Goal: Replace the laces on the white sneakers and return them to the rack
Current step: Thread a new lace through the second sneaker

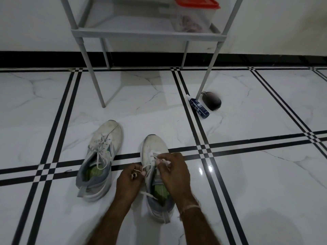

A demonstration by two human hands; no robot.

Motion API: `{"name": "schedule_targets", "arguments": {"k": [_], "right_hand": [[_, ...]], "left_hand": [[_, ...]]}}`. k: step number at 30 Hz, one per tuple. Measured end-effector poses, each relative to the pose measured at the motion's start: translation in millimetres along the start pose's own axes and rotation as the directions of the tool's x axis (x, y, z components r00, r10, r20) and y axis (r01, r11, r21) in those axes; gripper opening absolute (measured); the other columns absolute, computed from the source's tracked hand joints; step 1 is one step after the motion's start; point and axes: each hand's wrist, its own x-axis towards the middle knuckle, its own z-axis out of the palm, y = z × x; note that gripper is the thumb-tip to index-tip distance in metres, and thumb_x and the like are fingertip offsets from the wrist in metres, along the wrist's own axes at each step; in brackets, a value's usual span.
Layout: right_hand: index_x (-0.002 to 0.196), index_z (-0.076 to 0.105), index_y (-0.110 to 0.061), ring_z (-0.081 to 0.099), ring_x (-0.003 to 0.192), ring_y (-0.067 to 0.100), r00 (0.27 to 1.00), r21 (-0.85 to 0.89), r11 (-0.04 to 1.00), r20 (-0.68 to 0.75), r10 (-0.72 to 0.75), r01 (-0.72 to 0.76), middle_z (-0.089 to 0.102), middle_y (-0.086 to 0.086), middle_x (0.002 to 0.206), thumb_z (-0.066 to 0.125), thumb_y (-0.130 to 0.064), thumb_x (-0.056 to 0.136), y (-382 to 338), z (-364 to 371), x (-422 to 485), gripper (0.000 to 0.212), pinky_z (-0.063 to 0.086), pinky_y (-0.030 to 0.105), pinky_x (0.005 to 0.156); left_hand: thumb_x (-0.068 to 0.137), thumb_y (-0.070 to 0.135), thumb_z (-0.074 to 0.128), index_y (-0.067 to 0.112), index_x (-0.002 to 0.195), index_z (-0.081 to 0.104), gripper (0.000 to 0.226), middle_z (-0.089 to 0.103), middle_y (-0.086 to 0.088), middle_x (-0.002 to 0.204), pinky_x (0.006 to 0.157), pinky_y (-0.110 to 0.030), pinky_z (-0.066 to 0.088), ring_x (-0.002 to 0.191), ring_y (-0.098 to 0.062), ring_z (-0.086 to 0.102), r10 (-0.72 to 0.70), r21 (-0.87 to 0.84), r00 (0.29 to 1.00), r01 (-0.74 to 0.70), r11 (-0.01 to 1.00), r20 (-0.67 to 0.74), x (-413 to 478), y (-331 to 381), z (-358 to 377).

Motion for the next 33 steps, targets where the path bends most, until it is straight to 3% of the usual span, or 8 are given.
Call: {"name": "schedule_targets", "arguments": {"k": [7, 11, 14, 17, 20, 23, 29, 33], "right_hand": [[0.102, 0.077, -0.026, 0.052, 0.111, 0.022, 0.963, -0.353, 0.93, 0.268, -0.007, 0.105, 0.055, 0.003, 0.116, 0.071, -0.04, 0.09, -17.7, 13.5, 26.3, 0.02, 0.051, 0.038, 0.092], [0.089, 0.077, -0.015, 0.068, 0.096, 0.018, 0.977, 0.306, 0.934, 0.158, 0.142, -0.185, 0.072, 0.003, 0.098, 0.073, -0.024, 0.091, -28.1, -8.8, 29.1, 0.01, 0.057, 0.037, 0.09], [0.081, 0.073, -0.005, 0.061, 0.06, 0.01, 0.943, 0.556, 0.766, 0.259, 0.209, -0.322, 0.066, 0.001, 0.066, 0.066, -0.01, 0.094, -49.1, -36.3, 39.0, 0.016, 0.047, 0.018, 0.055], [0.068, 0.066, -0.015, 0.035, 0.049, 0.011, 0.885, 0.589, 0.664, 0.249, 0.393, -0.461, 0.043, -0.003, 0.055, 0.063, -0.013, 0.088, -54.3, -53.7, 49.4, 0.021, 0.027, 0.024, 0.049], [0.07, 0.058, -0.015, 0.03, 0.046, 0.01, 0.833, 0.668, 0.524, 0.291, 0.47, -0.529, 0.04, -0.003, 0.054, 0.058, -0.018, 0.091, -47.4, -69.3, 51.6, 0.021, 0.022, 0.024, 0.048], [0.082, 0.064, -0.014, 0.036, 0.05, 0.01, 0.853, 0.566, 0.641, 0.393, 0.343, -0.518, 0.045, -0.003, 0.059, 0.057, -0.026, 0.099, -48.1, -74.8, 47.4, 0.022, 0.026, 0.024, 0.05], [0.08, 0.06, -0.016, 0.04, 0.051, 0.005, 0.833, 0.291, 0.917, 0.548, 0.074, -0.273, 0.046, -0.007, 0.058, 0.044, -0.044, 0.107, -69.2, -67.0, 40.4, 0.042, 0.032, 0.019, 0.052], [0.075, 0.058, -0.019, 0.044, 0.055, 0.004, 0.844, 0.241, 0.956, 0.536, 0.014, -0.169, 0.05, -0.006, 0.062, 0.043, -0.042, 0.108, -62.0, -73.0, 40.6, 0.043, 0.036, 0.016, 0.054]], "left_hand": [[0.091, 0.005, 0.069, 0.029, 0.1, 0.06, 0.028, 0.073, 0.009, 0.088, 0.079, -0.048, 0.059, 0.084, -0.012, 0.07, 0.217, -0.018, 0.962, -0.222, 0.975, -0.165, 11.7, 21.5, -5.3], [0.091, 0.035, 0.067, 0.037, 0.105, 0.056, 0.018, 0.065, 0.017, 0.098, 0.089, -0.043, 0.043, 0.096, -0.014, 0.059, 0.469, 0.503, 0.85, -0.305, 0.809, -0.24, 0.2, 36.3, -4.5], [0.092, 0.064, 0.056, 0.048, 0.095, 0.064, 0.019, 0.067, 0.03, 0.095, 0.087, -0.031, 0.049, 0.095, 0.003, 0.062, 0.322, 0.123, 0.946, -0.315, 0.941, -0.038, -3.3, 65.4, 6.7], [0.088, 0.045, 0.073, 0.043, 0.1, 0.068, 0.013, 0.071, 0.025, 0.096, 0.084, -0.024, 0.052, 0.095, 0.002, 0.065, 0.223, -0.033, 0.961, -0.22, 0.975, 0.162, 4.8, 67.4, 20.4], [0.091, 0.032, 0.073, 0.036, 0.091, 0.066, 0.009, 0.072, 0.015, 0.091, 0.081, -0.038, 0.058, 0.092, -0.009, 0.068, 0.205, -0.03, 0.977, -0.207, 0.978, -0.05, 11.9, 50.7, 17.1], [0.097, 0.041, 0.06, 0.034, 0.088, 0.059, 0.011, 0.065, 0.012, 0.093, 0.077, -0.048, 0.056, 0.091, -0.017, 0.065, 0.346, 0.115, 0.907, -0.327, 0.938, -0.241, 22.1, 44.0, 9.9], [0.105, 0.052, 0.031, 0.034, 0.127, 0.063, 0.043, 0.064, 0.02, 0.127, 0.102, -0.029, 0.049, 0.125, -0.003, 0.057, 0.279, -0.387, 0.955, -0.221, 0.895, 0.1, 13.0, 100.9, 23.4], [0.096, 0.064, 0.043, 0.029, 0.095, 0.075, 0.048, 0.074, 0.008, 0.098, 0.086, -0.037, 0.055, 0.096, -0.004, 0.068, 0.31, -0.096, 0.907, -0.294, 0.951, 0.284, 30.4, 98.7, -3.6]]}}
